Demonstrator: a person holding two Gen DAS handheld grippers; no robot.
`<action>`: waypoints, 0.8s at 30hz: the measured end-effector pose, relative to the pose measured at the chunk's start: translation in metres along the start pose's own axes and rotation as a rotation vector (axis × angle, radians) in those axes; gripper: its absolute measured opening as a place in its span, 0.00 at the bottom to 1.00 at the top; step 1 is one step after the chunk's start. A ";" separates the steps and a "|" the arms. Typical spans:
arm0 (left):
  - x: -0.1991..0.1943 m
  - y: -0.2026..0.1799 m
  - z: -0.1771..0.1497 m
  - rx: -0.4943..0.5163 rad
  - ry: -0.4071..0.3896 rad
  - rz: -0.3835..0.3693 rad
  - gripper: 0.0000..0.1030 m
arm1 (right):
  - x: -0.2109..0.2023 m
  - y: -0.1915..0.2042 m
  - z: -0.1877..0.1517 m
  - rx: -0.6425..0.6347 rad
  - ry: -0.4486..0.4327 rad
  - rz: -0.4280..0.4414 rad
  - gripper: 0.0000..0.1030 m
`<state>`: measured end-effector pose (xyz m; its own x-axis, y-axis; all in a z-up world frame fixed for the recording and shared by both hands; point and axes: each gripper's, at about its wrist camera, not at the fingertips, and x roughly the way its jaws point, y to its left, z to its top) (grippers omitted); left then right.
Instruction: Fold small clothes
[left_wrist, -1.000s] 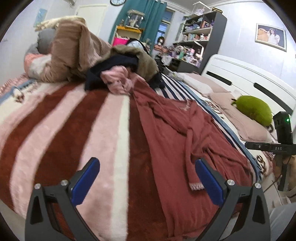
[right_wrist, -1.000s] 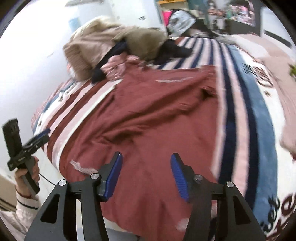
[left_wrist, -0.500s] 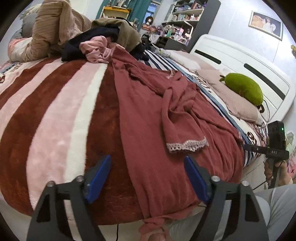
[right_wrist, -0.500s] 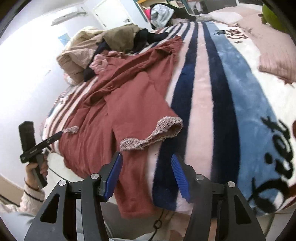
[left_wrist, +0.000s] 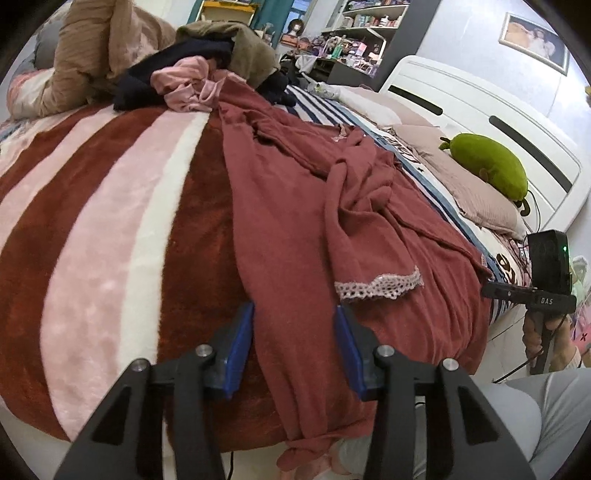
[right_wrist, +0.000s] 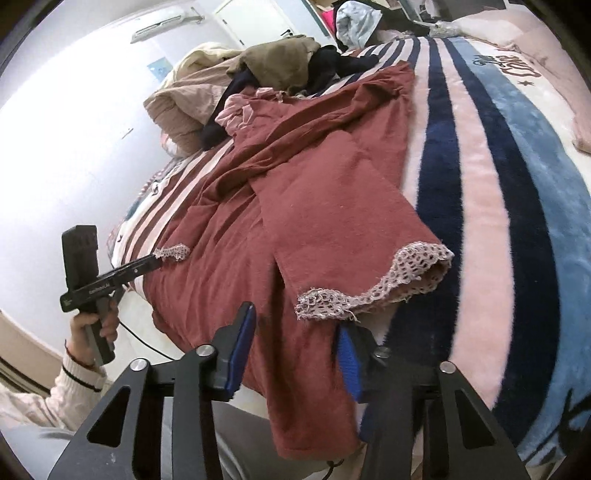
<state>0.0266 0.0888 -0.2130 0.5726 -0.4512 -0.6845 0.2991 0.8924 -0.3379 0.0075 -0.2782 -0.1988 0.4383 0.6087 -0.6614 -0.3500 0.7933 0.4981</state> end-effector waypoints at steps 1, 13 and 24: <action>0.000 0.001 -0.001 -0.010 0.000 -0.002 0.39 | 0.000 0.000 -0.001 -0.001 0.007 0.008 0.31; 0.001 -0.011 0.007 0.014 0.018 0.043 0.03 | 0.011 0.013 0.008 -0.005 0.003 0.085 0.03; -0.023 -0.042 0.039 0.108 -0.077 0.029 0.03 | -0.004 0.048 0.057 -0.068 -0.102 0.137 0.01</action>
<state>0.0310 0.0608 -0.1578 0.6376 -0.4288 -0.6400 0.3602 0.9003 -0.2444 0.0365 -0.2417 -0.1400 0.4633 0.7123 -0.5273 -0.4662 0.7019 0.5385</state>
